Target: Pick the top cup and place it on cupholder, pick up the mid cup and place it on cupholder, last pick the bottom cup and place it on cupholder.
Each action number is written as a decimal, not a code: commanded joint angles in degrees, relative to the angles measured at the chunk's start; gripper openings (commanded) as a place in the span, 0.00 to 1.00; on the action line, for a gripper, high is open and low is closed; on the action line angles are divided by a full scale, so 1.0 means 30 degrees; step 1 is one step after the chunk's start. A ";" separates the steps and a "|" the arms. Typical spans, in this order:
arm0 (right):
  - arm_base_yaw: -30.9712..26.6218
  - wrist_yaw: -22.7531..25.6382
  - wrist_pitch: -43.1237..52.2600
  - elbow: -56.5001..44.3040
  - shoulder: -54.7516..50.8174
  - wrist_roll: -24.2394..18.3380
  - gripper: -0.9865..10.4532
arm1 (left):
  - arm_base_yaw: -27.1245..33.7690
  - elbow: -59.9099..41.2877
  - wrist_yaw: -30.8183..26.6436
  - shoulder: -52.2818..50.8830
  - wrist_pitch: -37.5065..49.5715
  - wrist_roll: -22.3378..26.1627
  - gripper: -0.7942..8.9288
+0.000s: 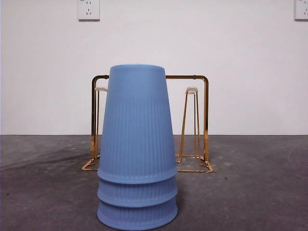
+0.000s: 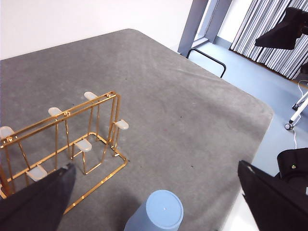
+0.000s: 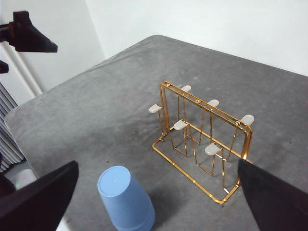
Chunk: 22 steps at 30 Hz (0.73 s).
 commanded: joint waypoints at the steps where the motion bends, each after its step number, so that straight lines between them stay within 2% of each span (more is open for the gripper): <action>1: 0.0117 -0.0036 0.0058 0.0313 0.0393 0.0860 0.60 | -0.0087 0.0437 0.0080 0.0124 0.0175 0.0102 0.67; 6: 0.0474 -0.0044 -0.0532 0.0765 0.1661 0.1056 0.60 | -0.0087 0.0444 0.0080 -0.0233 -0.0852 0.0095 0.66; 12: 0.2361 0.0189 -0.1443 0.2215 0.4255 0.1224 0.60 | -0.0087 0.0444 0.0080 -0.1035 -0.1770 0.0219 0.66; 17: 0.4896 0.1996 -0.1894 0.3687 0.6717 0.1217 0.60 | -0.0087 0.0444 0.0066 -0.1559 -0.2259 0.0270 0.66; 22: 0.7431 0.4350 -0.3723 0.5442 0.9435 0.0925 0.60 | -0.0087 0.0444 0.0066 -0.1647 -0.3235 0.0313 0.66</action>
